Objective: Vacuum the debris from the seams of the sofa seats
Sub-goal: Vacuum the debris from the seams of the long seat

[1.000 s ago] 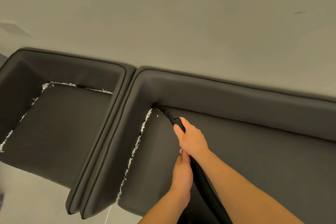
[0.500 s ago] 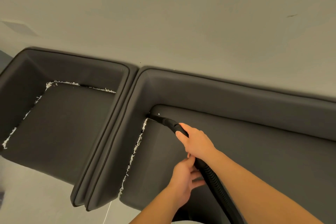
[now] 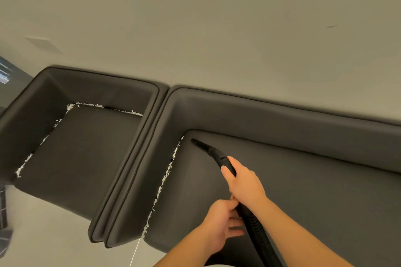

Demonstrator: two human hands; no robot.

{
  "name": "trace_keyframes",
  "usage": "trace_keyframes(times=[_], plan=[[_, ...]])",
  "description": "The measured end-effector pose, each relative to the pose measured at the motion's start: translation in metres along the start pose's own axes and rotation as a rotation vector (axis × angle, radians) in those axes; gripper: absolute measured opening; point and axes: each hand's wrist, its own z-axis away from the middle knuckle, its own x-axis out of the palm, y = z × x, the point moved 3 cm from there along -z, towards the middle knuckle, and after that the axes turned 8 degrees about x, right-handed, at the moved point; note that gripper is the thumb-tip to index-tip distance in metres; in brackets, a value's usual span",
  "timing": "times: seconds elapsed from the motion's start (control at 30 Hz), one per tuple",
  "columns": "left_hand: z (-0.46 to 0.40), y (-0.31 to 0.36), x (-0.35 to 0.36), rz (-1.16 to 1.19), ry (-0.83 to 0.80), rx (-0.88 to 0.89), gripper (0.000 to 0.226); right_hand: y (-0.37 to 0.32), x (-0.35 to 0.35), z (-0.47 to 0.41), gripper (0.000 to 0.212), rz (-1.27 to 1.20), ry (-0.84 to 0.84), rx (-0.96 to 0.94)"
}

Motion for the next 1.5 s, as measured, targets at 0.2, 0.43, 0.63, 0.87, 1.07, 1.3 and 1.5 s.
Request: trace_keyframes(times=[0.2,0.43,0.63,0.87,1.07,1.3,1.5], plan=[[0.002,-0.023,-0.018,0.147,0.205,0.022,0.033,-0.002,0.039,0.004,0.057,0.024,0.004,-0.047],[0.015,-0.026,-0.039,0.205,0.327,0.076,0.029,-0.014,0.075,-0.002,0.061,-0.147,-0.058,-0.009],[0.008,-0.022,-0.081,0.189,0.371,0.014,0.033,-0.038,0.114,-0.012,0.065,-0.253,-0.142,0.071],[0.001,-0.037,-0.164,-0.023,0.303,-0.162,0.022,-0.066,0.184,0.003,0.067,0.181,-0.096,0.027],[-0.005,-0.025,-0.223,-0.110,0.294,-0.115,0.034,-0.094,0.208,0.015,0.068,0.166,-0.097,0.092],[0.004,0.013,-0.222,0.109,0.229,0.036,0.029,-0.121,0.158,0.041,0.060,0.147,-0.087,0.041],[0.023,0.014,-0.223,0.343,0.226,0.006,0.027,-0.129,0.171,0.072,0.059,0.266,-0.133,-0.013]])
